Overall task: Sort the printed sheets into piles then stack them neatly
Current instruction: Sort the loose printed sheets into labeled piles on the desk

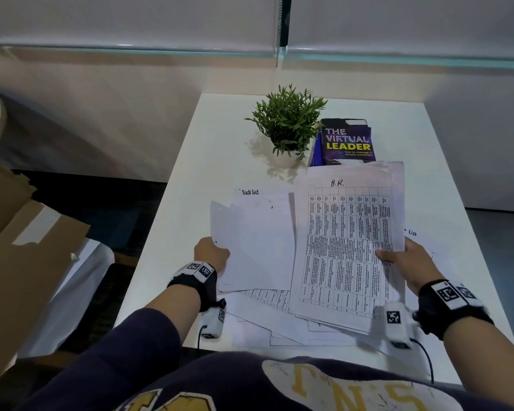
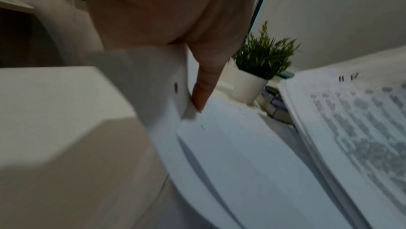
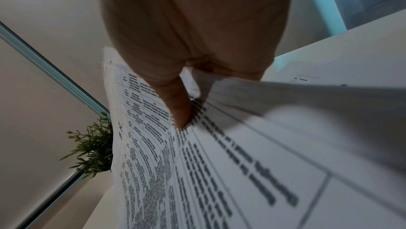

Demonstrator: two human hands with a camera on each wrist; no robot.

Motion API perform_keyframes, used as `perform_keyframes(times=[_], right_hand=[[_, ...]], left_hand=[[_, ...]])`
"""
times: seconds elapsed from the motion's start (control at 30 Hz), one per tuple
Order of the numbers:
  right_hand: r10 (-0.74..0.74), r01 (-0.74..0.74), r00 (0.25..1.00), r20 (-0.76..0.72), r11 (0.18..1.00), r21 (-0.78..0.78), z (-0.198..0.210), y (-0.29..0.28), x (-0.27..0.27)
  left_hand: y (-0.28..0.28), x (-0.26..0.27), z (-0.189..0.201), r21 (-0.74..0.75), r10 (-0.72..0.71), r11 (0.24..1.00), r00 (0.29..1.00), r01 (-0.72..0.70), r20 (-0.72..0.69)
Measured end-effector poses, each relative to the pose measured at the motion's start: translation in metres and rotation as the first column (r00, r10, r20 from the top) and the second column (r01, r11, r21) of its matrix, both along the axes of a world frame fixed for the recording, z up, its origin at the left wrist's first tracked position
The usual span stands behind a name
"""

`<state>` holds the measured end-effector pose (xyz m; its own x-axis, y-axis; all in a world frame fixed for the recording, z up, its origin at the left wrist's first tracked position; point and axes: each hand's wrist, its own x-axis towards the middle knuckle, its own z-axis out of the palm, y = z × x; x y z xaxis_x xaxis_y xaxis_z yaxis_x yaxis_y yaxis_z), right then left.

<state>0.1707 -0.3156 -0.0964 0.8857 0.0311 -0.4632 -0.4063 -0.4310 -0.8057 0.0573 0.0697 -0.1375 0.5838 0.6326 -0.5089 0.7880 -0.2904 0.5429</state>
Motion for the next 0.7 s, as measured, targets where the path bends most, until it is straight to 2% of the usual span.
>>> perform_keyframes(times=[0.13, 0.27, 0.37, 0.43, 0.47, 0.5, 0.57, 0.6, 0.63, 0.7], right_hand=[[-0.021, 0.021, 1.0, 0.0, 1.0, 0.013, 0.003, -0.007, 0.003], [-0.064, 0.064, 0.998, -0.011, 0.998, 0.021, 0.001, -0.017, 0.007], [-0.083, 0.084, 0.996, -0.015, 0.996, 0.022, 0.001, -0.022, 0.009], [-0.088, 0.088, 0.996, -0.02, 0.996, 0.018, 0.001, -0.024, 0.01], [-0.092, 0.093, 0.995, -0.026, 0.996, 0.011, 0.0, -0.025, 0.011], [-0.103, 0.104, 0.994, -0.033, 0.995, 0.004, 0.0, -0.027, 0.012], [-0.127, 0.127, 0.991, -0.039, 0.992, -0.014, -0.001, -0.031, 0.013], [-0.137, 0.136, 0.99, -0.036, 0.99, -0.028, 0.0, -0.033, 0.013], [-0.148, 0.147, 0.989, -0.03, 0.988, -0.038, 0.002, -0.036, 0.013], [-0.169, 0.168, 0.986, -0.012, 0.985, -0.05, 0.006, -0.042, 0.012]], left_hand=[[0.007, 0.009, 0.045, 0.086, -0.124, 0.99, 0.988, 0.116, 0.094], [0.006, 0.026, 0.121, 0.319, -0.249, 0.933, 0.937, 0.164, 0.245], [-0.012, 0.03, 0.164, 0.5, -0.391, 0.842, 0.867, 0.201, 0.31], [-0.036, 0.023, 0.181, 0.663, -0.522, 0.717, 0.796, 0.215, 0.307], [-0.051, 0.016, 0.187, 0.746, -0.616, 0.632, 0.721, 0.212, 0.316], [-0.064, 0.009, 0.189, 0.809, -0.719, 0.549, 0.611, 0.208, 0.331], [-0.085, -0.003, 0.181, 0.883, -0.881, 0.422, 0.325, 0.206, 0.345], [-0.091, -0.006, 0.171, 0.904, -0.92, 0.374, 0.204, 0.206, 0.334], [-0.095, -0.008, 0.158, 0.922, -0.945, 0.325, 0.117, 0.212, 0.306], [-0.1, -0.014, 0.13, 0.944, -0.979, 0.205, 0.036, 0.261, 0.202]])
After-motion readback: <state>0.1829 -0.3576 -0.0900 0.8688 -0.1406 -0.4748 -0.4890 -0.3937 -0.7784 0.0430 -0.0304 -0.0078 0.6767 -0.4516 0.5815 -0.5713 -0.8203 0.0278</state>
